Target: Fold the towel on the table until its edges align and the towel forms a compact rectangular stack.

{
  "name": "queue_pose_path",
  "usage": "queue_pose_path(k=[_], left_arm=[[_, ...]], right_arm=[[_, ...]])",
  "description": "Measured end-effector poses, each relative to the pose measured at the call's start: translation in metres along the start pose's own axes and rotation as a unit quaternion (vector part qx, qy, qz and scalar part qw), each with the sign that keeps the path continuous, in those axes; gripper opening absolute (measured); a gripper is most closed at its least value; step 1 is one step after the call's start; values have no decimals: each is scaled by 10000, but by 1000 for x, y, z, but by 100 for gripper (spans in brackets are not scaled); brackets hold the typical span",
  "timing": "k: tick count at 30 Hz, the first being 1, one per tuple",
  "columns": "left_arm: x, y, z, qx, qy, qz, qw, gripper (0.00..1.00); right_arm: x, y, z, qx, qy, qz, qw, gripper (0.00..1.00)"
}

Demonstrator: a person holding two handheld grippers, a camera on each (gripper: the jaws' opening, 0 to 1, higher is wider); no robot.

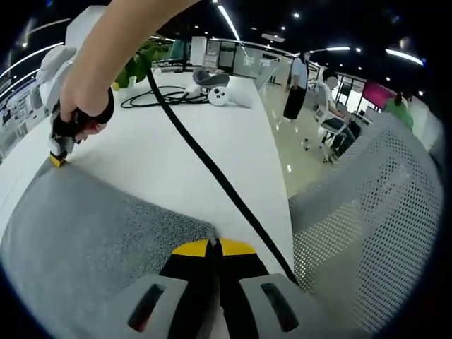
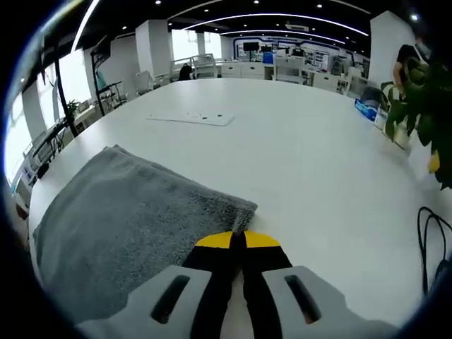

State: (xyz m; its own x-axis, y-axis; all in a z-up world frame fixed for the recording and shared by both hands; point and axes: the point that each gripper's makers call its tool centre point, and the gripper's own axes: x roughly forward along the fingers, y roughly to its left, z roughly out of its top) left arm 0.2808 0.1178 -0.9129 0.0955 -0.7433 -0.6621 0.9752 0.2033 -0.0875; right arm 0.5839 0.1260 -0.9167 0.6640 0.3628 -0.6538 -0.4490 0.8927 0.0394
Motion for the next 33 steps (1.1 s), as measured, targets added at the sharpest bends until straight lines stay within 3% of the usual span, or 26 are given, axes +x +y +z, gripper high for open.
queue_pose_path(k=[5,12,14,17,24,33], left_arm=[[3,1,3,50,-51,22,10000,3],[1,2,2,-73,-182,83,9998,3],[0,4,5,-395,-186,108,9990,3],[-2,2,5,-269,-226,110,9993,3],[-19,0,14,-165,-491,274,9983,3],[-51,3,33,-477,-977,530,9927,3]], right_arm=[[2,-7,0,-10,-32,93,10000,2],[-8,1,4,257,-46,161,9995,1],[-8,0,6,296,-97,189,9993,0],[-11,-1,11,513,-194,212,9983,0],[-32,9,29,592,-437,391,9965,0],[-50,19,57,383,-697,616,9949,0]])
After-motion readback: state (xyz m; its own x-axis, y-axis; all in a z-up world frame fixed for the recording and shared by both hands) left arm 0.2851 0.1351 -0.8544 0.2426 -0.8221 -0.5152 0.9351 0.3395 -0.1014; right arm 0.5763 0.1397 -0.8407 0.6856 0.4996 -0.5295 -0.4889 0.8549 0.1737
